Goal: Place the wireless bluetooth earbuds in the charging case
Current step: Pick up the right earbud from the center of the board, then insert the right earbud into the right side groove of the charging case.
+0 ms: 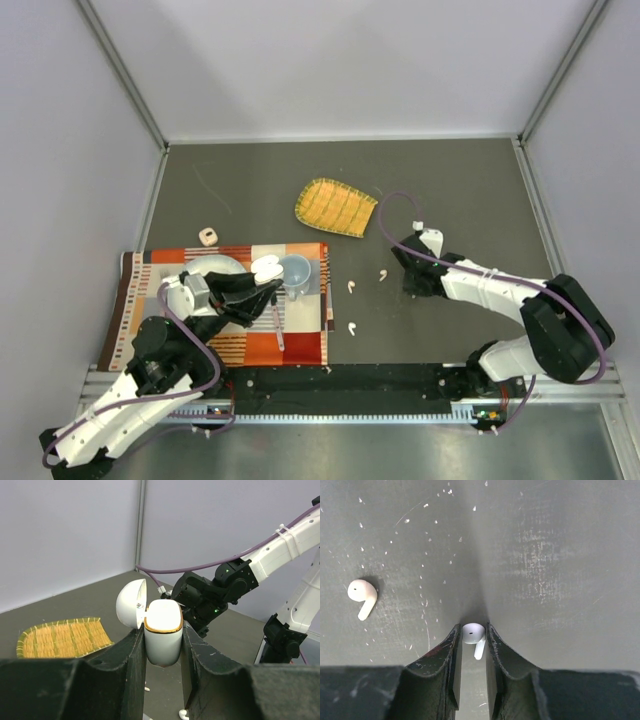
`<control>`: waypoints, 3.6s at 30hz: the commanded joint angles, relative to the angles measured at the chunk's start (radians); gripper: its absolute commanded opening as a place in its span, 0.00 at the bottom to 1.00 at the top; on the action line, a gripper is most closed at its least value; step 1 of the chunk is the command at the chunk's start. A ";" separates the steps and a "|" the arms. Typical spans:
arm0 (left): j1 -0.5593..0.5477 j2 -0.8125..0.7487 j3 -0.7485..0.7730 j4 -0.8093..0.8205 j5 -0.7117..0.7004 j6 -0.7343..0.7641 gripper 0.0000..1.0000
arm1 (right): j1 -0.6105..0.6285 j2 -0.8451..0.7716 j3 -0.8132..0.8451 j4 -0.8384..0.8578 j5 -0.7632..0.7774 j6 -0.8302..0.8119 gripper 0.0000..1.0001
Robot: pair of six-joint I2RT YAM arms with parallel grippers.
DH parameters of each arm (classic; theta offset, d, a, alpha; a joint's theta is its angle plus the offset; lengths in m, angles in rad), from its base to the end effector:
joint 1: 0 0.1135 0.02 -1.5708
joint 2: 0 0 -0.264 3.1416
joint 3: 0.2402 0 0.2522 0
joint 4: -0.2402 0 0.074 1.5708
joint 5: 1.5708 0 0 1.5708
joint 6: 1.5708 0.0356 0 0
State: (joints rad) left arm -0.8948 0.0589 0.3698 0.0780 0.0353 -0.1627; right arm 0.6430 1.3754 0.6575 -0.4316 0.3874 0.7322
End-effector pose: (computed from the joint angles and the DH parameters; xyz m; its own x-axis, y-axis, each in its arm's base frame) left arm 0.0445 -0.0575 0.3026 0.1045 -0.3890 -0.9153 0.8279 0.5440 -0.1367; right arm 0.1973 0.1310 0.1589 -0.8316 0.1504 -0.5346 0.1673 0.9858 0.0170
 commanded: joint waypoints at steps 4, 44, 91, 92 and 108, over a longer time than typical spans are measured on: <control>-0.001 -0.011 -0.002 0.017 -0.011 -0.003 0.00 | -0.005 -0.001 0.042 -0.006 -0.007 -0.014 0.10; -0.001 0.151 0.001 0.167 0.005 -0.014 0.00 | 0.851 -0.309 0.220 1.180 0.321 -0.807 0.00; -0.003 0.114 -0.020 0.267 0.060 0.002 0.00 | 0.883 -0.078 0.269 1.275 0.241 -0.817 0.00; -0.001 0.113 -0.020 0.266 0.058 0.002 0.00 | 0.883 -0.078 0.269 1.277 0.243 -0.820 0.00; -0.003 0.105 -0.019 0.258 0.046 0.008 0.00 | 0.883 -0.090 0.263 1.203 0.219 -0.830 0.00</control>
State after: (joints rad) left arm -0.8948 0.1787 0.3450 0.2825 0.0856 -0.1688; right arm 1.5101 1.2999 0.8997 0.7990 0.6277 -0.1043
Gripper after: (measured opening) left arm 0.330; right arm 0.192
